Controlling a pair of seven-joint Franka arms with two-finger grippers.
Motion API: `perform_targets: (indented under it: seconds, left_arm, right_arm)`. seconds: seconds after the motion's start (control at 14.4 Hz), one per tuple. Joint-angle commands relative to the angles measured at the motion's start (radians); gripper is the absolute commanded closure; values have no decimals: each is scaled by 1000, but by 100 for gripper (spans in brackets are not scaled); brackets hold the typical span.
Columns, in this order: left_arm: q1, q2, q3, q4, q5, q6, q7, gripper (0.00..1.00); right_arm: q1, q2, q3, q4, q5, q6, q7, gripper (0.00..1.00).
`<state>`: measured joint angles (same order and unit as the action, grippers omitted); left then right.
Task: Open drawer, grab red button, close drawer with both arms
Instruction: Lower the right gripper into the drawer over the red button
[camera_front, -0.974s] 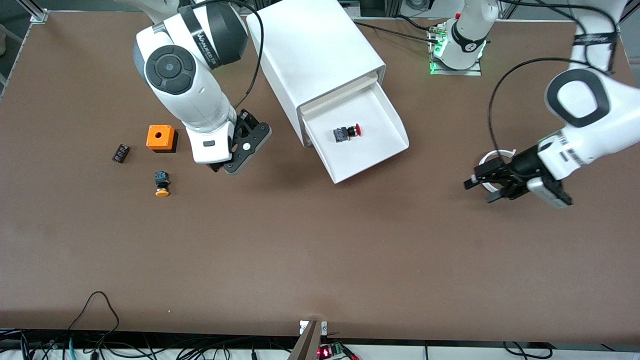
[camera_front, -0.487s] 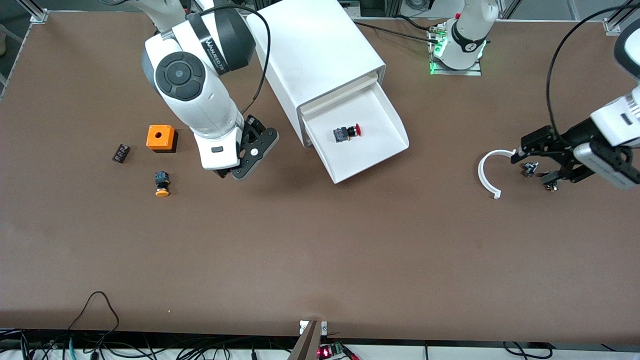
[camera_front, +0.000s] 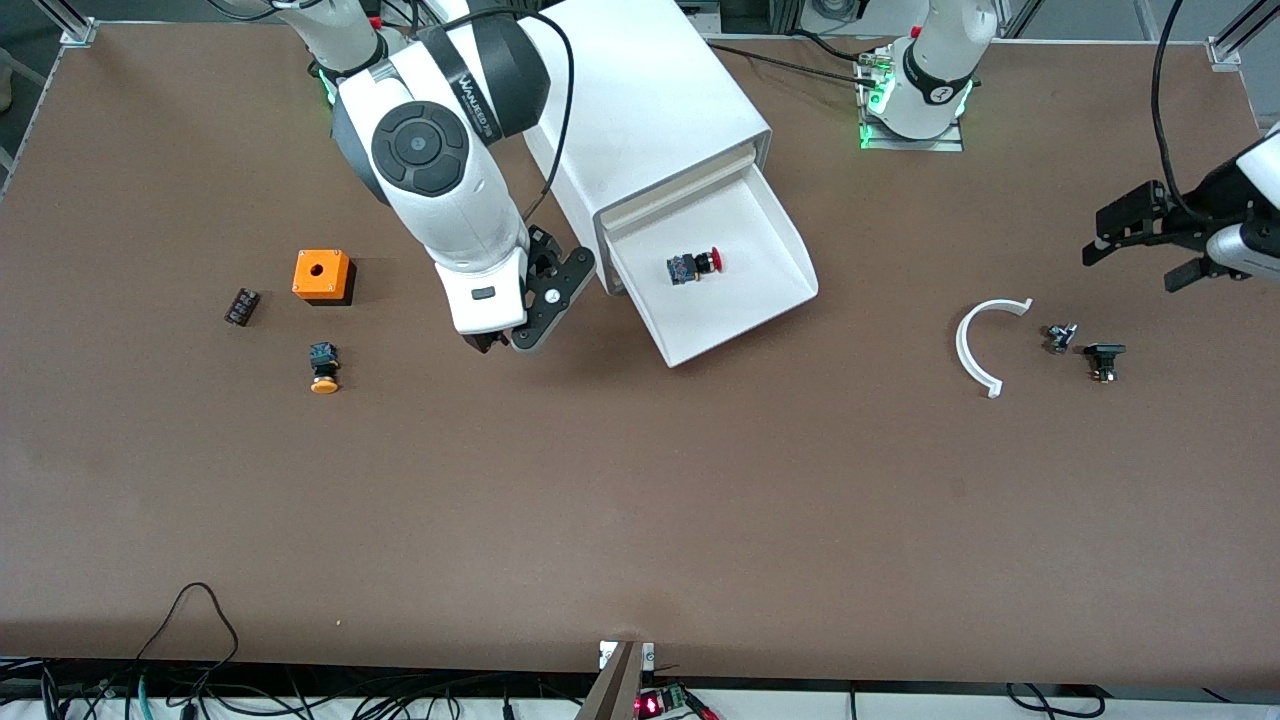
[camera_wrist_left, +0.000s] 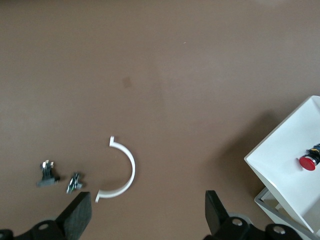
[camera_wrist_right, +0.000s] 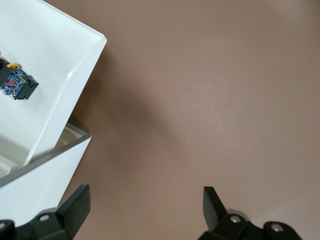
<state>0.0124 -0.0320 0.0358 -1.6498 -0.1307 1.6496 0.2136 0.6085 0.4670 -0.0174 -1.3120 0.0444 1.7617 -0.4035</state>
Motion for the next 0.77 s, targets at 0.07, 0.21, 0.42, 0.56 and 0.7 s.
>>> perform_targets:
  seconds: [0.07,0.21,0.42,0.56,0.7]
  left_arm:
    - [-46,-23,-5,-4,143,-37,-152,0]
    - [-57,-25,-7,-5,155,-39,-204,0]
    - [-57,-29,-5,-5,155,-37,-257,0]
    - [-57,-28,-5,-5,155,-34,-257,0]
    - [-57,-29,-7,-5,155,-34,-258,0]
  right_arm:
    - [77,96,-7,126,12,-10,-12,0]
    - [140,142,-7,177,9,-8,-18,0]
    - [185,199,0,255,15,10,-73,0]
    - [180,208,56,257,15,38,-165,0]
    - [183,209,82,257,14,27,-240,0]
